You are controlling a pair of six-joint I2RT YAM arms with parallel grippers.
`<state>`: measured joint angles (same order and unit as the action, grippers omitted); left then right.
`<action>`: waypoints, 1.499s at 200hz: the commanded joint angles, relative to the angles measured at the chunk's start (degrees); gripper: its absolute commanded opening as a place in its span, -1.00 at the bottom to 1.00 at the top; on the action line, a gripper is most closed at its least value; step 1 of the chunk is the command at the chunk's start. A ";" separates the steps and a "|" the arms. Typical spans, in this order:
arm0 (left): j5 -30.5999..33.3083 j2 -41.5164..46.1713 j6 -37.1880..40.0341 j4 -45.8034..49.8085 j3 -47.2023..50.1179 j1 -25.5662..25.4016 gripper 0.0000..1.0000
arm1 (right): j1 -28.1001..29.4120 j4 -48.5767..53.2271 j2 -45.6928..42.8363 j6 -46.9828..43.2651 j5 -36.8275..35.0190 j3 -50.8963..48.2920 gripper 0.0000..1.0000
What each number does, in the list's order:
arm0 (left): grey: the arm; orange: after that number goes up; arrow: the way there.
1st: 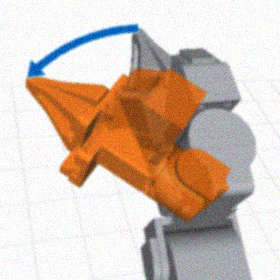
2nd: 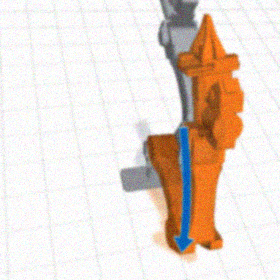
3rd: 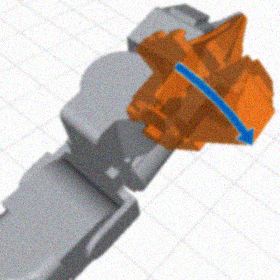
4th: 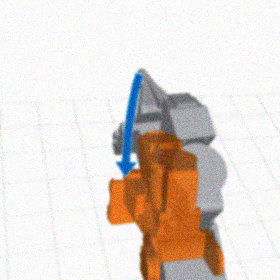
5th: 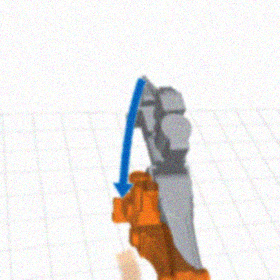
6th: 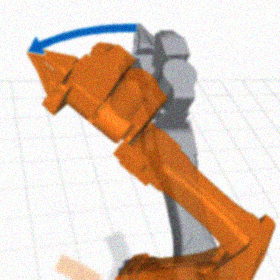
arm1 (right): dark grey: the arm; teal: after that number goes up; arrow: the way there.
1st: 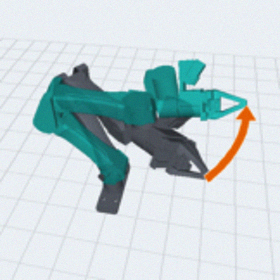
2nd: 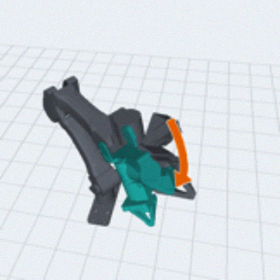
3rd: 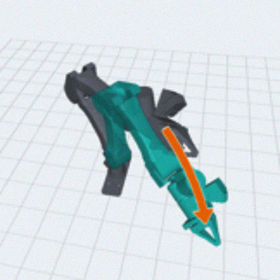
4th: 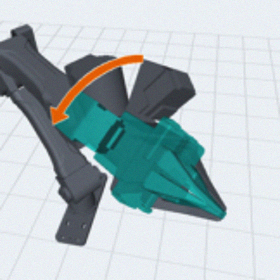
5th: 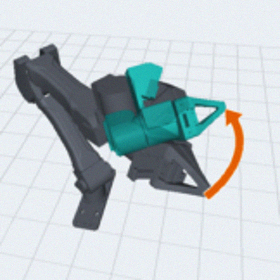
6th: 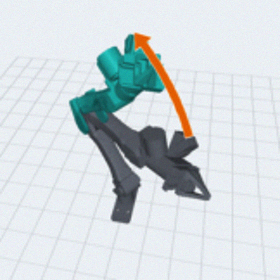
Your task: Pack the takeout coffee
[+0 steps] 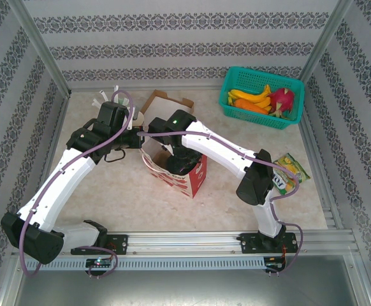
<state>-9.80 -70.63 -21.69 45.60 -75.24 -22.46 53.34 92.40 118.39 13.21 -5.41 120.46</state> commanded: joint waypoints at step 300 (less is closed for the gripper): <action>0.40 0.26 0.61 -0.25 -1.22 -0.35 -1.00 | -0.56 0.12 1.50 -0.39 1.37 -1.89 0.03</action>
<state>-9.80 -70.67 -21.69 45.65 -75.24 -22.46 53.34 92.14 118.67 13.08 -4.51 119.66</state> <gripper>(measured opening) 0.050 0.819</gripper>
